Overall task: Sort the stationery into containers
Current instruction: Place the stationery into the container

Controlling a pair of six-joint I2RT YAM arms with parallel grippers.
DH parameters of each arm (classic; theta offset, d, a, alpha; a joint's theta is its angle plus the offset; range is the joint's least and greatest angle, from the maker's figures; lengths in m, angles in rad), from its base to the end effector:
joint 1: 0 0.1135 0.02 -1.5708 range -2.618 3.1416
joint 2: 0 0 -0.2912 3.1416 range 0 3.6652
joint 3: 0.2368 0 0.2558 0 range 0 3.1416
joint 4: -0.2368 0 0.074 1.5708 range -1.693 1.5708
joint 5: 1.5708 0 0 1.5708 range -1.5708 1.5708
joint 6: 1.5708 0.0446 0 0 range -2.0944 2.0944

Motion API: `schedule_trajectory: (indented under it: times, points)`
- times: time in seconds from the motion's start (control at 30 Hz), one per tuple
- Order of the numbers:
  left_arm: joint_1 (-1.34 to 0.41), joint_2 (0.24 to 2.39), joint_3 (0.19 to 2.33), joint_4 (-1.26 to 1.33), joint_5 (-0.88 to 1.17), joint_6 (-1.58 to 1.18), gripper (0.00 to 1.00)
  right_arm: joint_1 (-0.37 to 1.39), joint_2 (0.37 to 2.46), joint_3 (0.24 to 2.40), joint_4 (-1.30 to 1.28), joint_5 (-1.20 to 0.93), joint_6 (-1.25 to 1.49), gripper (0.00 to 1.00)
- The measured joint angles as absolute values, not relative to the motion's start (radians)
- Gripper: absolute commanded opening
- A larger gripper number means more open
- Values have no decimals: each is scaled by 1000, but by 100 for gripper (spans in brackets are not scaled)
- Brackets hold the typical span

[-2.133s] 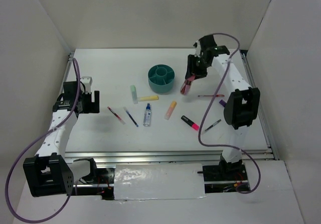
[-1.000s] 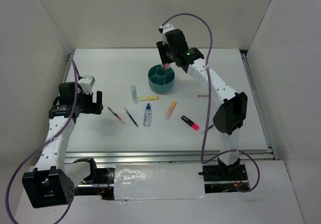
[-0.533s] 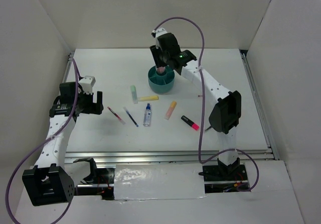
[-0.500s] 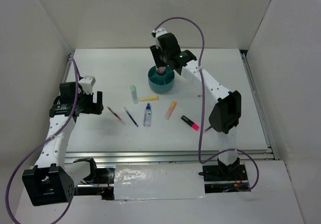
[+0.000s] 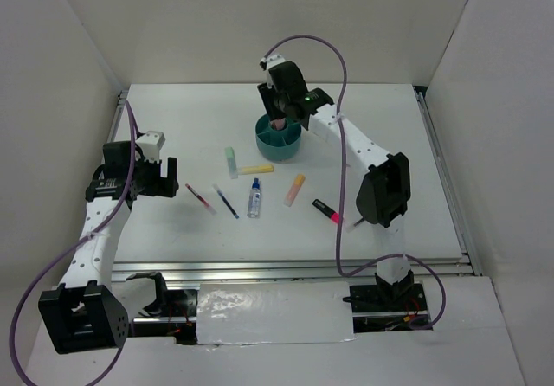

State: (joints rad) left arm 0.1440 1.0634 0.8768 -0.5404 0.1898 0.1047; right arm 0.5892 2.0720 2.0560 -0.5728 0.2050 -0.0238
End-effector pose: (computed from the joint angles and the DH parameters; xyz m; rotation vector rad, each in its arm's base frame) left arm 0.2209 0.0235 0.3026 0.0526 2.2829 -0.0885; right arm 0.4269 0.2744 0.3596 -0.5346 2.0800 0.1080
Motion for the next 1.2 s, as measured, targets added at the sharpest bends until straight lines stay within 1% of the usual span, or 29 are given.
schedule_trajectory:
  times: [0.17, 0.2, 0.23, 0.27, 0.4, 0.5, 0.57, 0.6, 0.7, 0.73, 0.77, 0.8, 0.87, 0.93, 1.1, 1.17, 1.2]
  points:
    - [144, 1065, 877, -540, 191, 105, 99, 588, 2078, 2056, -570, 205, -24, 0]
    - [144, 1065, 877, -540, 191, 105, 99, 588, 2079, 2056, -570, 205, -24, 1]
    - [145, 1065, 877, -540, 191, 105, 99, 587, 2080, 2056, -570, 203, -24, 7]
    - [146, 1065, 877, -540, 191, 105, 99, 586, 2081, 2057, -570, 202, -24, 20]
    - [146, 1065, 877, -540, 180, 101, 99, 583, 2088, 2059, -571, 195, -24, 31]
    - [146, 1065, 877, -540, 169, 100, 99, 575, 2097, 2067, -572, 186, -22, 35]
    - [146, 1065, 877, -540, 162, 98, 99, 570, 2103, 2070, -573, 178, -20, 42]
    - [146, 1065, 877, -540, 158, 98, 99, 569, 2106, 2070, -574, 173, -19, 49]
    - [146, 1065, 877, -540, 154, 97, 99, 562, 2114, 2070, -578, 159, -15, 61]
    - [147, 1065, 877, -540, 154, 97, 99, 562, 2117, 2070, -579, 155, -15, 69]
    - [147, 1065, 877, -540, 154, 97, 99, 559, 2117, 2070, -579, 150, -12, 75]
    - [147, 1066, 877, -540, 155, 98, 98, 558, 2118, 2070, -579, 146, -11, 85]
    - [147, 1068, 877, -540, 160, 99, 96, 558, 2118, 2073, -577, 145, -2, 94]
    - [147, 1070, 877, -540, 166, 99, 96, 558, 2118, 2082, -578, 142, 7, 98]
    - [147, 1066, 877, -540, 173, 99, 91, 558, 2112, 2107, -579, 142, 10, 99]
    - [147, 1046, 877, -540, 174, 100, 91, 556, 2097, 2105, -581, 142, 11, 99]
    - [147, 1025, 875, -538, 176, 100, 88, 553, 2080, 2097, -581, 142, 14, 100]
